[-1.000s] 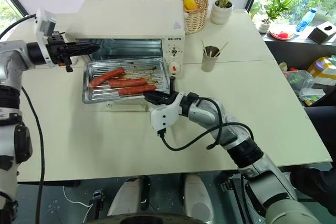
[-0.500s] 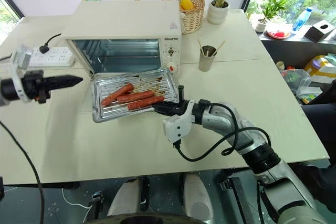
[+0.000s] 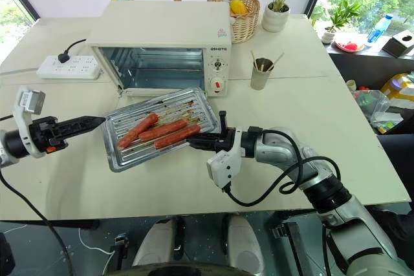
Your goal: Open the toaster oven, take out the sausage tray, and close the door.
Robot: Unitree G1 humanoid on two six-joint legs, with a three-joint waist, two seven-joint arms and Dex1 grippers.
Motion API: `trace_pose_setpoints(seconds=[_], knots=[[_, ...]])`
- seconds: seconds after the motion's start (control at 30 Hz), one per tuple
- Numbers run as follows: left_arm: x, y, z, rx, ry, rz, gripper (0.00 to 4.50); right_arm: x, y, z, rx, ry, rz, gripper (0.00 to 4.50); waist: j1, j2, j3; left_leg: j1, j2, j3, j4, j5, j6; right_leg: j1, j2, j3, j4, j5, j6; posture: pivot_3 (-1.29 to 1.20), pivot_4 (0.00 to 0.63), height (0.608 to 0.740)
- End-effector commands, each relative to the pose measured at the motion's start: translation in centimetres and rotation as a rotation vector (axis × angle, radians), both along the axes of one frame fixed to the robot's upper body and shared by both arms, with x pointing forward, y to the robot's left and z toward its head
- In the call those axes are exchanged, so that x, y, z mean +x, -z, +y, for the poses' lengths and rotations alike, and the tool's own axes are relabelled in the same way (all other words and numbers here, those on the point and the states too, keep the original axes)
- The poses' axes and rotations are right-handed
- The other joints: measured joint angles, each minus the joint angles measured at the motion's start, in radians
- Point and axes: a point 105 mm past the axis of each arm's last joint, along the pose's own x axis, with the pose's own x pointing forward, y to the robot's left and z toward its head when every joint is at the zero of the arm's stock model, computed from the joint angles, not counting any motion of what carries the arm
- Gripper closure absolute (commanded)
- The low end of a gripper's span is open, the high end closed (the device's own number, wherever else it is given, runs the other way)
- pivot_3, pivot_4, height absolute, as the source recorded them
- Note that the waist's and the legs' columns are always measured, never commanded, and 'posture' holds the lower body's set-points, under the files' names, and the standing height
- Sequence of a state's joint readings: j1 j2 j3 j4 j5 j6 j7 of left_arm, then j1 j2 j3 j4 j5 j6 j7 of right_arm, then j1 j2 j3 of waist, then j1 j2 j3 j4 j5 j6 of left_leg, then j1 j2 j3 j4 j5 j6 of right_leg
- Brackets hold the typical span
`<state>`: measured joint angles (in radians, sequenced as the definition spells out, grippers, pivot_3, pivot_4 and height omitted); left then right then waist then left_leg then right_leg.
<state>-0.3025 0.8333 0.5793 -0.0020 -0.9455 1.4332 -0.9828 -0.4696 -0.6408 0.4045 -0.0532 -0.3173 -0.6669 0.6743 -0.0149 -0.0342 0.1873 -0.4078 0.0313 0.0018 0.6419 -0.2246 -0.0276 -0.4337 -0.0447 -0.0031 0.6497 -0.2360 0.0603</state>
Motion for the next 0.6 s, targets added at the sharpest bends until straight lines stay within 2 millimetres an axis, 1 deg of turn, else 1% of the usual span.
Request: trace_pose_setpoints(seconds=[0.03, 0.17, 0.27, 0.33, 0.47, 0.6], knots=[[-0.4, -0.3, -0.7, -0.089, 0.014, 0.041, 0.05, 0.1, -1.7, -0.2, 0.052, -0.007, -0.044, 4.5, 0.0, 0.0, 0.0, 0.0, 0.0, 0.0, 0.0, 0.0, 0.0, 0.0, 0.0, 0.0, 0.0, 0.0, 0.0, 0.0, 0.15, 0.74], [0.3, 1.3, -1.7, -0.151, -0.012, 0.107, 0.05, 0.1, -1.8, -0.2, 0.047, -0.013, -0.052, 4.5, 0.002, 0.0, 0.0, 0.0, 0.0, 0.0, 0.001, 0.0, 0.0, 0.001, 0.0, 0.0, 0.0, 0.0, 0.0, 0.0, 0.15, 0.74], [0.9, 1.8, -2.3, -0.206, -0.021, 0.141, 0.05, 0.0, -1.8, -0.3, 0.045, -0.016, -0.054, 4.5, 0.001, 0.0, 0.0, 0.0, 0.0, -0.002, 0.002, 0.0, 0.0, 0.002, 0.0, 0.0, 0.0, 0.0, 0.0, 0.0, 0.15, 0.74], [1.1, 2.3, -3.2, -0.224, -0.012, 0.152, 0.05, -0.1, -1.8, -0.5, 0.04, -0.02, -0.055, 4.5, 0.001, 0.0, 0.0, 0.0, 0.0, -0.002, 0.002, 0.0, 0.0, 0.002, 0.0, -0.001, 0.0, 0.0, 0.0, 0.0, 0.15, 0.74], [1.6, 2.6, -3.6, -0.283, -0.016, 0.183, 0.05, -0.6, -1.6, -0.6, 0.023, -0.048, -0.062, 4.5, 0.002, 0.0, 0.0, 0.001, 0.0, -0.002, 0.002, 0.0, 0.0, 0.003, -0.001, 0.0, 0.0, 0.0, 0.0, 0.0, 0.15, 0.74], [1.4, 3.1, -4.3, -0.306, 0.001, 0.208, 0.05, -0.7, -1.8, -0.6, 0.026, -0.056, -0.073, 4.5, 0.001, 0.0, 0.0, 0.001, 0.0, -0.004, 0.002, 0.0, 0.0, 0.003, -0.001, 0.0, 0.0, 0.0, 0.0, 0.0, 0.15, 0.74]])
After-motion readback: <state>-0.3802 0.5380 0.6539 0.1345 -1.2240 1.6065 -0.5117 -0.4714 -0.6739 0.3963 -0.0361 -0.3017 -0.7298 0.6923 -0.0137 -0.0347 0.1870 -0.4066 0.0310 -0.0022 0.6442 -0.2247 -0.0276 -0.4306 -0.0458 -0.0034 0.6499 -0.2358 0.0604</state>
